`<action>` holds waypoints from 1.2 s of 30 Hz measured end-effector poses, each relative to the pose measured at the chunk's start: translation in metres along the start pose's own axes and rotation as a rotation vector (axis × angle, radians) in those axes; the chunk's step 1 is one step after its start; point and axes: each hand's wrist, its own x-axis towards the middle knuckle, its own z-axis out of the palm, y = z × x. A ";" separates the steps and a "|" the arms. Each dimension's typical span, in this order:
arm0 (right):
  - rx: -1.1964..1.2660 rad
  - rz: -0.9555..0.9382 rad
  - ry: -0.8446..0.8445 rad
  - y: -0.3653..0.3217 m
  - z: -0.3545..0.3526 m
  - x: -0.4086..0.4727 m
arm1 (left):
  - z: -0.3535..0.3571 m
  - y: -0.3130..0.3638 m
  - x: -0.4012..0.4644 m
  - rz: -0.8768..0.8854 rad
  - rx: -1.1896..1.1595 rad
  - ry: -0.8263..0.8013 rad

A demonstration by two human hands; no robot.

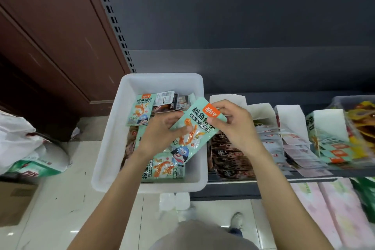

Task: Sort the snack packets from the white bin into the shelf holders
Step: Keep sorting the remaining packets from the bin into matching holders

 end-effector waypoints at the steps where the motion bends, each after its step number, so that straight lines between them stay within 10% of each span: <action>1: -0.067 -0.029 0.047 0.001 -0.010 -0.006 | 0.013 0.006 0.003 0.022 0.079 0.008; 11: -0.291 -0.069 0.294 0.034 -0.186 -0.088 | 0.191 0.066 0.017 0.609 0.524 0.069; 21: -0.535 -0.126 0.719 0.095 -0.331 -0.132 | 0.342 0.059 0.062 0.309 0.709 0.031; 36: -1.382 -0.273 0.009 0.138 -0.286 -0.074 | 0.355 0.037 0.064 0.282 1.088 -0.033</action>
